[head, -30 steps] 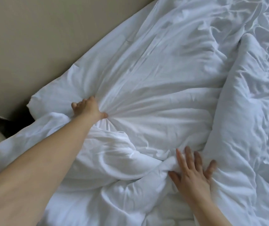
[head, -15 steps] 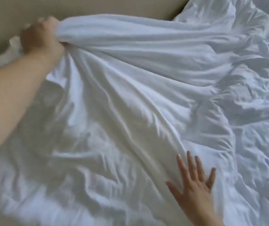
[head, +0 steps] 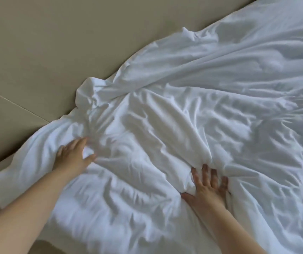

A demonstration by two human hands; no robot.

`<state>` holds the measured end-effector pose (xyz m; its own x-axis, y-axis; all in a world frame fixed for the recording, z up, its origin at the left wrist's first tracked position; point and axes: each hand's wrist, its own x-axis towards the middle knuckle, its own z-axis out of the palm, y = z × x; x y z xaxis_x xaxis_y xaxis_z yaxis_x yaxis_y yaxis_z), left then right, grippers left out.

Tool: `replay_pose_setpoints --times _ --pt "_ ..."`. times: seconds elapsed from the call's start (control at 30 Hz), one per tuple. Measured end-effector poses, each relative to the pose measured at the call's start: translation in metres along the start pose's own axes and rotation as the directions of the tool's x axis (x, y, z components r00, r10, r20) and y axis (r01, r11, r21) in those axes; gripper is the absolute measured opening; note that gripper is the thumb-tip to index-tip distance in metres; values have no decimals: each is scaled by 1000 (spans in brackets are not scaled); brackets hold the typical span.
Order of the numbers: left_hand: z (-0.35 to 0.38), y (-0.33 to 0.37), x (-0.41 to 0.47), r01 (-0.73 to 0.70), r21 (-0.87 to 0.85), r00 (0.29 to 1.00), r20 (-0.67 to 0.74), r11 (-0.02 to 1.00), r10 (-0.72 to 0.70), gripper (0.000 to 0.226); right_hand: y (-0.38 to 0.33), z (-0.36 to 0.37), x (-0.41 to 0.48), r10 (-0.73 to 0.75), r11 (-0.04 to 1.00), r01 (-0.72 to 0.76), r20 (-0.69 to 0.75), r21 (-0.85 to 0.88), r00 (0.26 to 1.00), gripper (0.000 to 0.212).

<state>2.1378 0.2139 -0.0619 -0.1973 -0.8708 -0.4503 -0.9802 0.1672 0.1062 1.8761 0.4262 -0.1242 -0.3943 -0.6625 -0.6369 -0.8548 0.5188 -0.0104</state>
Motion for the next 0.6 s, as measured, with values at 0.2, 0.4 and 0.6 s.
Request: replay_pose_setpoints --times 0.2,0.4,0.6 --pt "32 -56 -96 382 -457 871 -112 803 -479 84 -3 -9 -24 -7 993 12 -45 121 999 76" --pt "55 -62 -125 410 -835 729 58 367 -682 88 0 6 -97 -29 990 41 -96 132 995 67" --pt "49 -41 -138 234 -955 761 62 184 -646 57 -22 55 -152 -86 990 105 -181 99 980 81"
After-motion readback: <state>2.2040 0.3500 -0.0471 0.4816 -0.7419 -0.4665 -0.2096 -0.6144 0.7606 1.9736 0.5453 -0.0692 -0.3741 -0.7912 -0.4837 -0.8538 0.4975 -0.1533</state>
